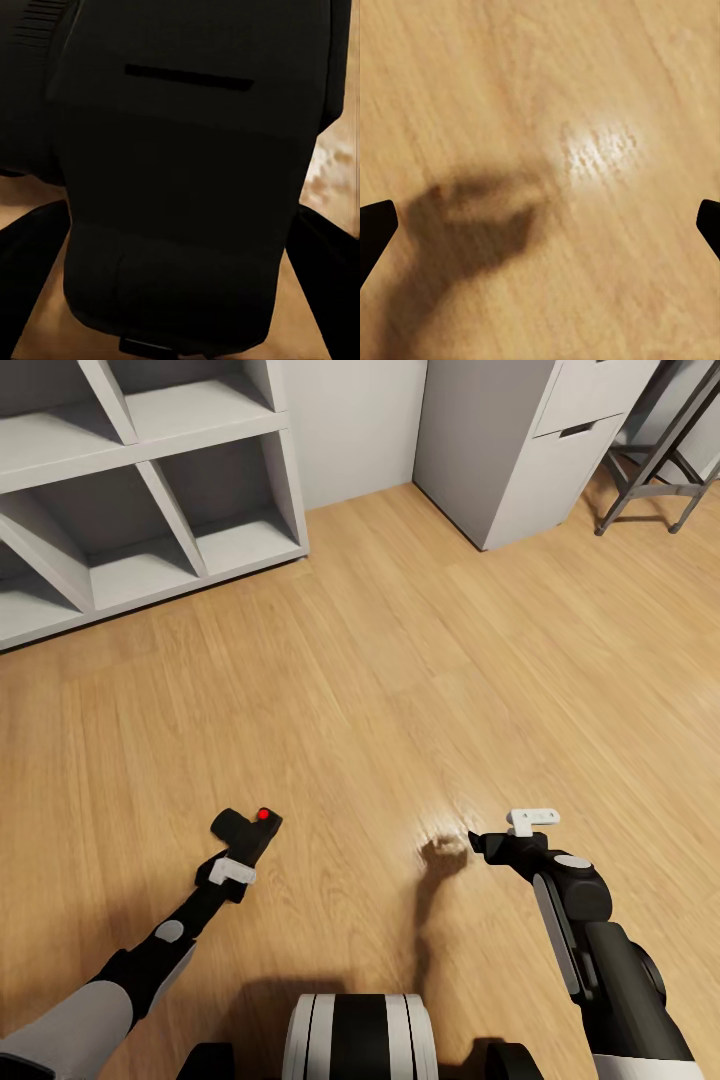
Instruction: Attach the digital camera to the camera tripod in the bedroom.
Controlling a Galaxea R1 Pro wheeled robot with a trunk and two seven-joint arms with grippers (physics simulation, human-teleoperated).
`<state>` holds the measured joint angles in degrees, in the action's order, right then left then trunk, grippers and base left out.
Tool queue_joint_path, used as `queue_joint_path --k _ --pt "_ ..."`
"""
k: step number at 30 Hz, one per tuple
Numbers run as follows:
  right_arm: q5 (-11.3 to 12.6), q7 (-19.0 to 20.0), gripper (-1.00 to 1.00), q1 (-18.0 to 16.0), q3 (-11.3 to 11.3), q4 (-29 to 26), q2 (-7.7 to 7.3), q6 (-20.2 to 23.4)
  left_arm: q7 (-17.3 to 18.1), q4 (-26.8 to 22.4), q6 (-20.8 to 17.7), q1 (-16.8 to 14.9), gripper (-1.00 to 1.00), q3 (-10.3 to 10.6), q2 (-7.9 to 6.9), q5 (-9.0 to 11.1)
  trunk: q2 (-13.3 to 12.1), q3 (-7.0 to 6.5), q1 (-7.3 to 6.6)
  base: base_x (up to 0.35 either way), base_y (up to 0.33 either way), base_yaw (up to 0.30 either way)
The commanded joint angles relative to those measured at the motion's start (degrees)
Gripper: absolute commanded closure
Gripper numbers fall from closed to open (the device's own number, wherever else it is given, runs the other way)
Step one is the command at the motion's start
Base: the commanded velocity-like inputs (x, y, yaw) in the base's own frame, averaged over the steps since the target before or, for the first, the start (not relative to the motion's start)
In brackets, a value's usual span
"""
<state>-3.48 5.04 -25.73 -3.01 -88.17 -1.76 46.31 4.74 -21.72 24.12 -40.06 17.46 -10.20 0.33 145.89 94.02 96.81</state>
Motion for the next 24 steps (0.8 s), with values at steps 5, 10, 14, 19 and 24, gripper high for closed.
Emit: queue_joint_path --k 5,10,14,19,24 --pt "-0.39 0.51 -1.0 -0.02 -0.07 -0.04 0.0 0.27 0.03 -0.79 0.58 -0.1 1.0 -0.01 0.16 0.09 0.01 0.03 -0.01 0.0 0.0 0.0" --pt "-0.31 0.56 -1.0 -0.02 -0.07 -0.05 0.0 0.27 -0.53 -10.58 0.71 -0.11 1.0 -0.44 0.5 0.77 0.01 0.03 -0.01 0.0 0.0 0.0" --pt "-0.31 0.63 -1.0 -0.02 -0.12 -0.03 0.0 0.27 -0.75 -19.56 0.21 -0.11 1.0 -0.42 0.53 0.85 0.01 0.03 -0.01 0.0 0.0 0.0" --pt "-0.38 0.67 -1.0 -0.02 -0.18 -0.07 -0.02 0.36 -18.54 -23.75 -0.13 -0.03 1.0 -0.12 10.68 12.73 0.01 0.03 -0.01 0.0 0.0 0.0" --pt "-0.39 0.67 -1.0 -0.02 -0.16 -0.07 0.0 0.36 -23.13 -22.98 -0.25 -0.03 1.0 -0.28 14.26 13.84 0.01 0.03 -0.01 0.0 0.0 0.0"
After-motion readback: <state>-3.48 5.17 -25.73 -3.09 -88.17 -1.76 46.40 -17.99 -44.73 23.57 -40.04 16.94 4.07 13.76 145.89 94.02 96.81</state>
